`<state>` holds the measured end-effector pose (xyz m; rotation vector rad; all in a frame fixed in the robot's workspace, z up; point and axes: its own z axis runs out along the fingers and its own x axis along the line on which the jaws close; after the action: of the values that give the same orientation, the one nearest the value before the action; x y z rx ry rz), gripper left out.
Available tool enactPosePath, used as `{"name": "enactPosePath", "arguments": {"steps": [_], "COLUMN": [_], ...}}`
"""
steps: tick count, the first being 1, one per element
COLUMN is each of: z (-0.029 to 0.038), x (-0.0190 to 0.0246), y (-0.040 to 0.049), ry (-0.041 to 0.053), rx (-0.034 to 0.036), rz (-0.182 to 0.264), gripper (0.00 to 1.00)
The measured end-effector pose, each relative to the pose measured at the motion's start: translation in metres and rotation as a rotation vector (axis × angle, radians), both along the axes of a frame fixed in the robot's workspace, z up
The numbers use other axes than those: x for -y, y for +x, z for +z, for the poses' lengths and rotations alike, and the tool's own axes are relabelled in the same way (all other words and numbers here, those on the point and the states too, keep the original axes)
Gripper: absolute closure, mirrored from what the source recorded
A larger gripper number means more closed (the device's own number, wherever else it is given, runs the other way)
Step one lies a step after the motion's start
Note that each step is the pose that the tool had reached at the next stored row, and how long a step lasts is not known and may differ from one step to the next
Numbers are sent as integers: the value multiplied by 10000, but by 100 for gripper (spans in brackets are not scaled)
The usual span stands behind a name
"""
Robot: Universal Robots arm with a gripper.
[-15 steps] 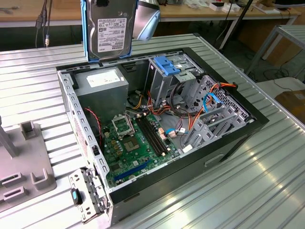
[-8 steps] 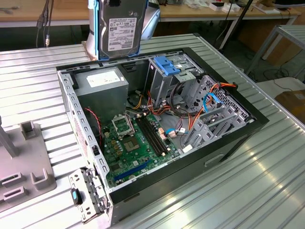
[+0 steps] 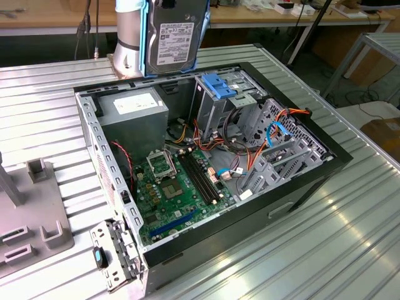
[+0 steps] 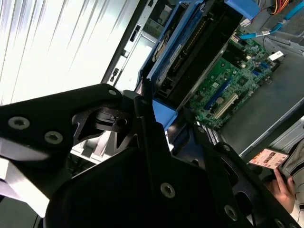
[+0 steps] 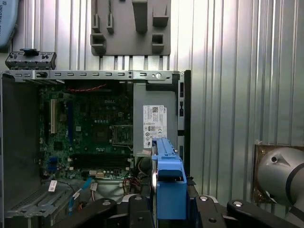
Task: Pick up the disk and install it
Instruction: 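Pick up the disk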
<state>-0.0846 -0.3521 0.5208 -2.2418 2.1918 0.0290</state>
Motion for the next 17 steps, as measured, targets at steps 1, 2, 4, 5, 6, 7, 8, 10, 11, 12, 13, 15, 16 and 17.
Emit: {"name": "enactPosePath", "arguments": {"steps": [1,2,4,5,6,7,8,10,11,12,13,15,16,17], "z": [0,0,-1,-1,0,0,0,0,0,0,0,-1,0,-1], "x": [0,1,-1,0,0,0,0,0,0,0,0,1,0,1], "y": [15,18,36,70,135,178,235,370,434,469,495,563,591,657], "ry": [-1,1,1,2,1,1,1,0,0,1,0,2,0,1], "rx": [0,1,1,1,0,1,0,0,0,0,0,1,1,1], "rz": [0,0,2,1,1,0,1,1,1,1,1,0,1,0], "gripper": [63,63,63,63,63,63,63,63,63,63,63,63,63,63]}}
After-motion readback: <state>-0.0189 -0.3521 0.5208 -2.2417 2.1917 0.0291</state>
